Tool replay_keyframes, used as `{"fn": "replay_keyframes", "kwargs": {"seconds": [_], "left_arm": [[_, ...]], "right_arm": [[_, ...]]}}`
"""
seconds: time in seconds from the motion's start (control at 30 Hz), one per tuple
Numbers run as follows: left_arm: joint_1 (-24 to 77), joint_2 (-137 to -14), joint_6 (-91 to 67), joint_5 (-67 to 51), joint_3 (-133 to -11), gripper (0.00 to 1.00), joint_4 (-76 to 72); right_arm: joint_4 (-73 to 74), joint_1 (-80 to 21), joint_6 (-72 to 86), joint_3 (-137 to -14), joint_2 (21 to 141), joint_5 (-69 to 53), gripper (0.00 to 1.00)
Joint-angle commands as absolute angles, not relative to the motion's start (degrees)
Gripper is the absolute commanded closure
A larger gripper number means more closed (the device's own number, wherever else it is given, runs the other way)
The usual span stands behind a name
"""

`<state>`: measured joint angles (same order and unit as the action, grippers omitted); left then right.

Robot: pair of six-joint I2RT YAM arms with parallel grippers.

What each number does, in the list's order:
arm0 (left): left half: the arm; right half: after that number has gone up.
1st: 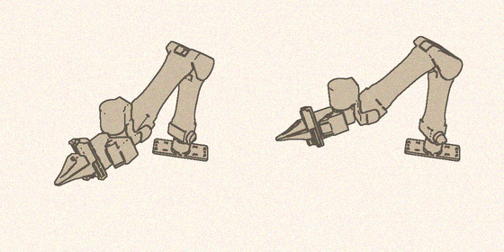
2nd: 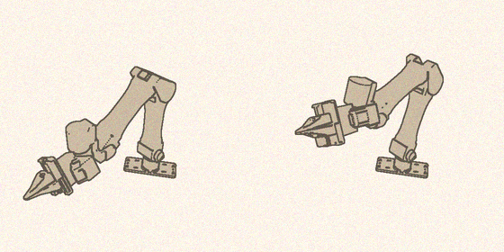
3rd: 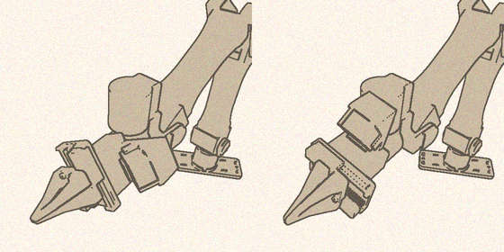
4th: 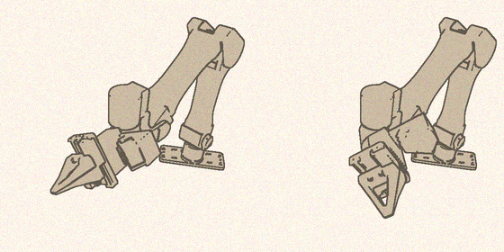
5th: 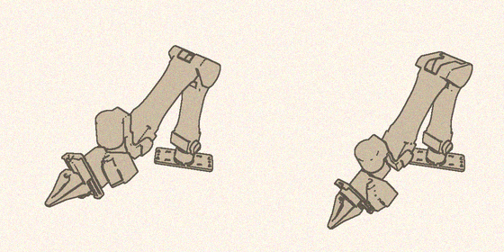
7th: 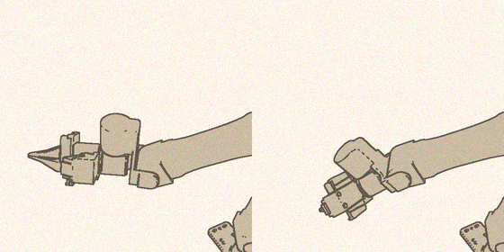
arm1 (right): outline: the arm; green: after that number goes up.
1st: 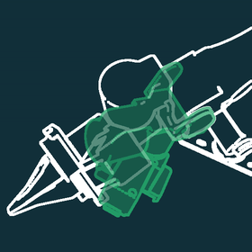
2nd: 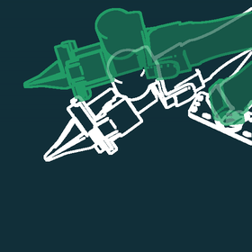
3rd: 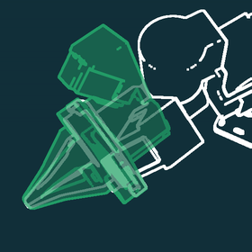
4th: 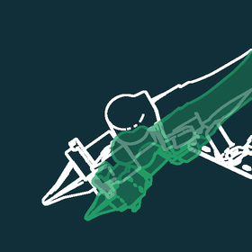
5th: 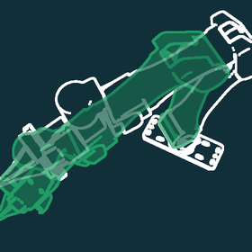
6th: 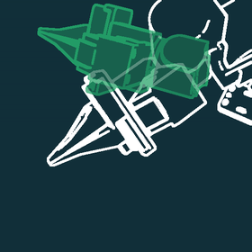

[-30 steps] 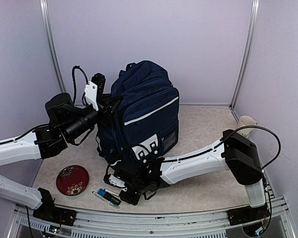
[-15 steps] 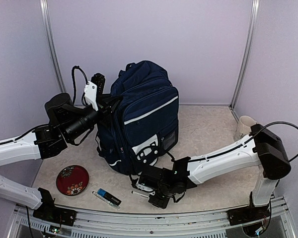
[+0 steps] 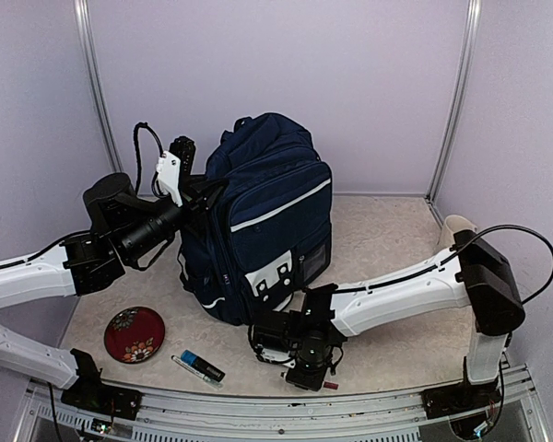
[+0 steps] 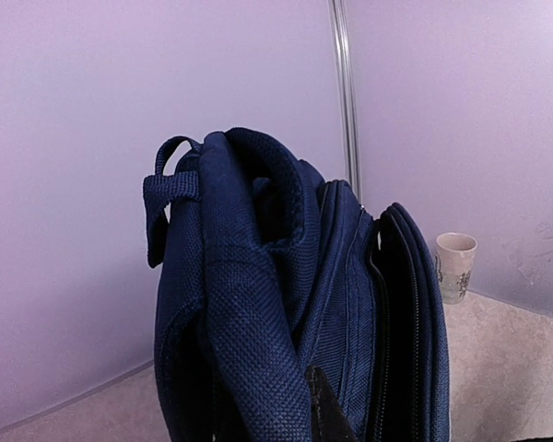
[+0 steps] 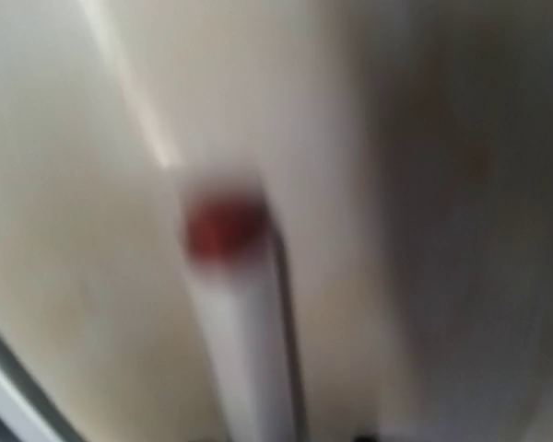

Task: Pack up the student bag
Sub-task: Move the pen to the corner of the board, then pick up the pen from the corner of the board, then place the pen in the upper front pocket of the bag.

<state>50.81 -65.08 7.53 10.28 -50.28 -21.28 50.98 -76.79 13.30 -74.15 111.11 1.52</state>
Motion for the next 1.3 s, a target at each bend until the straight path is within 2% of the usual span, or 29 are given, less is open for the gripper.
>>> {"fn": "replay_keyframes", "kwargs": {"seconds": [0.0,0.07,0.2,0.23,0.37,0.53,0.67,0.83,0.9,0.97,1.1,1.27], "left_arm": [[50.0,-62.7,7.6,11.8,-51.6,1.00,-26.5],[49.9,-62.2,7.8,12.2,-51.1,1.00,-26.7],[49.8,-62.1,8.1,12.5,-51.0,1.00,-26.9],[49.8,-62.2,8.2,12.3,-51.0,1.00,-27.0],[49.9,-63.1,8.6,11.5,-51.5,1.00,-26.4],[50.0,-63.8,8.9,8.5,-51.7,1.00,-25.7],[50.2,-64.3,9.1,7.3,-51.8,1.00,-25.5],[51.2,-64.9,10.7,5.7,-52.5,1.00,-24.2],[52.0,-65.2,11.7,5.6,-53.0,1.00,-23.4],[52.6,-65.5,12.2,5.4,-53.3,1.00,-23.1],[53.4,-66.0,12.5,5.0,-54.0,1.00,-22.6],[53.5,-65.9,12.1,5.2,-53.8,1.00,-22.9]], "right_arm": [[52.7,-75.9,9.5,-78.4,116.7,4.9,0.68],[53.5,-75.9,8.8,-78.7,117.5,5.6,0.76],[54.7,-76.0,8.7,-78.7,117.2,6.0,0.98],[54.6,-75.9,8.8,-78.7,116.6,6.2,1.00],[51.1,-76.2,7.2,-79.3,110.6,6.2,1.00],[39.1,-76.2,0.0,-79.7,95.7,4.5,1.00],[21.0,-73.6,-9.4,-78.1,82.4,-1.2,1.00],[-7.9,-62.2,-13.5,-72.6,71.3,-14.6,1.00],[-17.7,-57.9,-14.3,-70.9,71.1,-16.2,1.00],[-21.5,-55.6,-15.1,-72.0,73.3,-17.5,1.00],[-21.4,-52.3,-14.7,-76.5,79.5,-22.2,1.00],[-14.5,-49.9,-13.8,-79.4,83.8,-26.7,1.00]]}}
